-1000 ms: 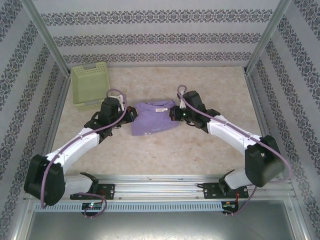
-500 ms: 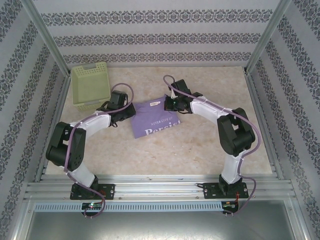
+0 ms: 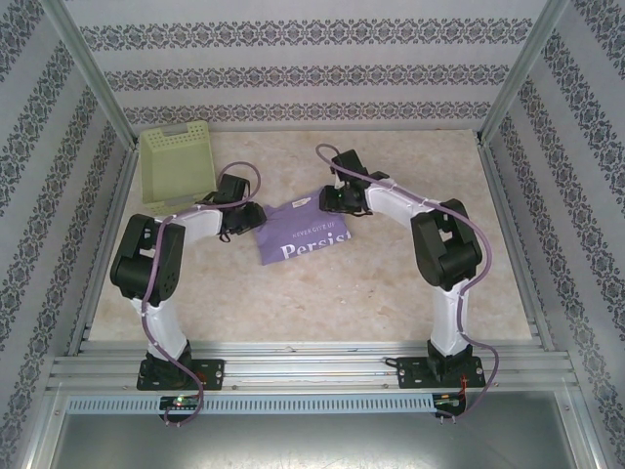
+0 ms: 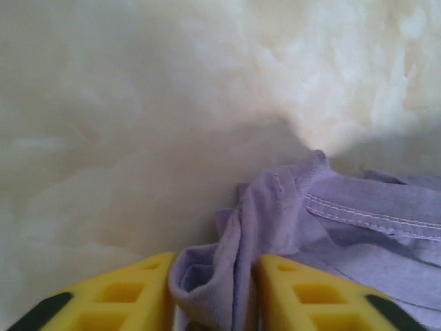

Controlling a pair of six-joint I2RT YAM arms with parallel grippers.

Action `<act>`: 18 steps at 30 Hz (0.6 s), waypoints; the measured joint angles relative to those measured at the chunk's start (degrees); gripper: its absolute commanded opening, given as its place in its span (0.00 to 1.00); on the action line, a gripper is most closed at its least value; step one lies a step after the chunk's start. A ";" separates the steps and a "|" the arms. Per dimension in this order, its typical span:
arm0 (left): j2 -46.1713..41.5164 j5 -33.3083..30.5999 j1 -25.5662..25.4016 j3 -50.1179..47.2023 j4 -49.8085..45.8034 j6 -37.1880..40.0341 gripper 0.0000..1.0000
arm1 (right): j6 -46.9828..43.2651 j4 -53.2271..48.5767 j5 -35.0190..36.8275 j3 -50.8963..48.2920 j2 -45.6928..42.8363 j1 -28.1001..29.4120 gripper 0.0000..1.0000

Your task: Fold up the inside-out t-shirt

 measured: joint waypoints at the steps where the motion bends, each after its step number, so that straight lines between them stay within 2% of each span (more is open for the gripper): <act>1: -0.22 -0.35 0.24 0.42 -0.63 0.04 0.50 | -0.26 -0.46 0.72 0.33 -0.11 -0.42 0.52; 4: -3.45 -2.40 0.74 0.63 -4.20 0.07 0.56 | -1.42 -2.73 3.80 0.35 -1.81 -0.92 0.60; 6: -6.99 -3.93 0.66 0.63 -6.38 0.11 0.56 | -2.25 -3.87 6.10 -0.35 -4.44 -0.70 0.65; 11: -16.02 -7.63 -2.49 0.42 -8.96 0.22 0.57 | -4.02 -4.72 11.17 -4.11 -14.56 4.13 0.73; 14: -16.87 -7.91 -6.23 -0.46 -8.87 0.20 0.58 | -4.37 -4.66 12.83 -4.94 -16.52 8.68 0.76; 18: -14.29 -7.43 -9.20 -3.37 -8.48 0.13 0.59 | -3.80 -4.28 12.98 -6.88 -14.73 13.18 0.78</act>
